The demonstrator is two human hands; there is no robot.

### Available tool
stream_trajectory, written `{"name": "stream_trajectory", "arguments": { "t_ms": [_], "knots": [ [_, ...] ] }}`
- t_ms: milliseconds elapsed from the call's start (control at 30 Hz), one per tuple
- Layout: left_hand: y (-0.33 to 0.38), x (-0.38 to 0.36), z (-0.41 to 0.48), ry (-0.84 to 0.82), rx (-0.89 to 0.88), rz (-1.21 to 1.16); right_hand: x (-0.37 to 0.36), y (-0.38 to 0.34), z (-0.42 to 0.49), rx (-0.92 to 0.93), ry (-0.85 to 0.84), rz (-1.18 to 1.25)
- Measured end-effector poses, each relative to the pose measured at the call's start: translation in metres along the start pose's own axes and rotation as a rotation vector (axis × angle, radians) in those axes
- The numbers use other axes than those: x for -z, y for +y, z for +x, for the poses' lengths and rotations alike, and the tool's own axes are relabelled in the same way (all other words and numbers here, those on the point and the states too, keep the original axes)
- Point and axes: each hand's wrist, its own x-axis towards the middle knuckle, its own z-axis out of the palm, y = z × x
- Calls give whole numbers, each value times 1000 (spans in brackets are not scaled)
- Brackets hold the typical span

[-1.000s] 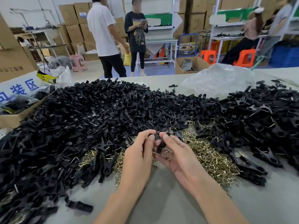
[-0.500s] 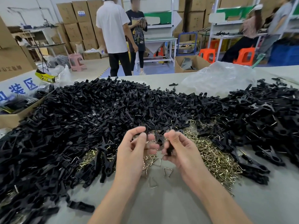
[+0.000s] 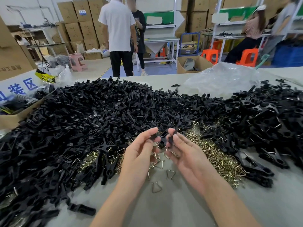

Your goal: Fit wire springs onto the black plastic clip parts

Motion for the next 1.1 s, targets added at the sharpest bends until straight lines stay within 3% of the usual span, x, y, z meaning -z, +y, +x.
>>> {"name": "stream_trajectory", "arguments": {
  "t_ms": [133,267,467,900,1100],
  "knots": [
    [-3,-1,-2,35,-107,131,-1,2,-2,12,-42,-13],
    [-6,-2,-1,75,-89,104,-3,5,-3,60,-71,-43],
    [-5,-4,0,-13,-80,85,-3,5,-4,105,-78,-68],
    [-12,-2,-2,-44,-52,139,-4,5,-4,127,-42,-64],
    [-13,-7,-7,-26,-146,337,0,4,-2,152,-43,-65]
  ]
}}
